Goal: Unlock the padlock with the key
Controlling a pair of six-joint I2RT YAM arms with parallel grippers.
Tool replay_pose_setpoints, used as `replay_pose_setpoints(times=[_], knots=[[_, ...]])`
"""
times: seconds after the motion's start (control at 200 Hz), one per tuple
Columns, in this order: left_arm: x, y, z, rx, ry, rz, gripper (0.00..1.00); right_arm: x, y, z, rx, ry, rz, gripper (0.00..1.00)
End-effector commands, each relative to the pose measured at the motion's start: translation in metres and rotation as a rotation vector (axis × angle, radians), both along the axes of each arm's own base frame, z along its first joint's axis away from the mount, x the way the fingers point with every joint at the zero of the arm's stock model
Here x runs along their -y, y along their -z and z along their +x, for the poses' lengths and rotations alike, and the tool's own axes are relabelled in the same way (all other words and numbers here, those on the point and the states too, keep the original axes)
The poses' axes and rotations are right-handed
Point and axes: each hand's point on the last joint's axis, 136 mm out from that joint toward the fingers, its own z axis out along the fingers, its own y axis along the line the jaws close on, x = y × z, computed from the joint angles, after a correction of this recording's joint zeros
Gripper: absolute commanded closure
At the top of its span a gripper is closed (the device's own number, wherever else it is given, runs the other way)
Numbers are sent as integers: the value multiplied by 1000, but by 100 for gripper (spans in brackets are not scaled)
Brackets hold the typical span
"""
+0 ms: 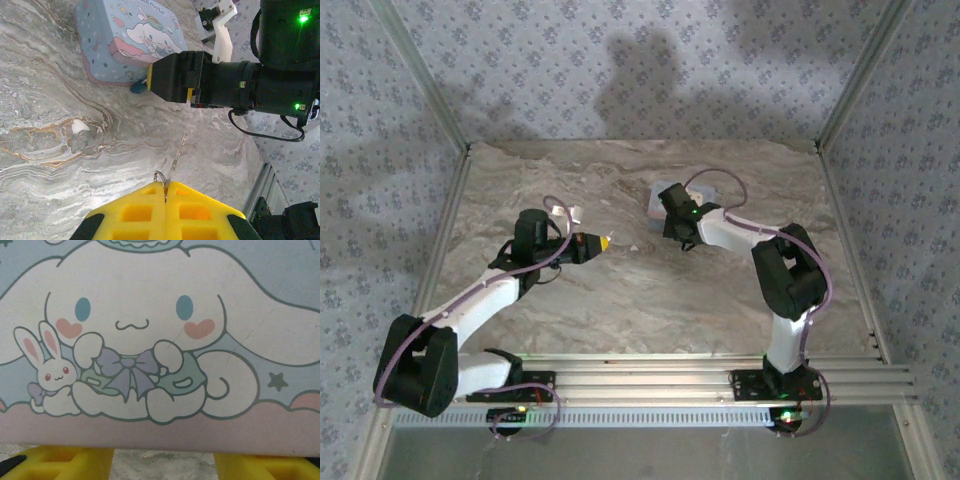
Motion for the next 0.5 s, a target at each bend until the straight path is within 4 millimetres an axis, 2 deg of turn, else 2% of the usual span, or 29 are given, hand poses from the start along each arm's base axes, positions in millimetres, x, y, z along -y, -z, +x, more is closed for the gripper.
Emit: replay_pose_setpoints(times=[0.0,0.285,0.495], knots=[[2,-1,-1,16,16,8,100,-6,-6,3,12,-27,-11,45],[3,-1,-3,4,28,7,100,-23,7,14,-4,-43,-3,45],[4,-1,-4,-2,32,5,100,-25,17,18,-21,-25,-11,46]])
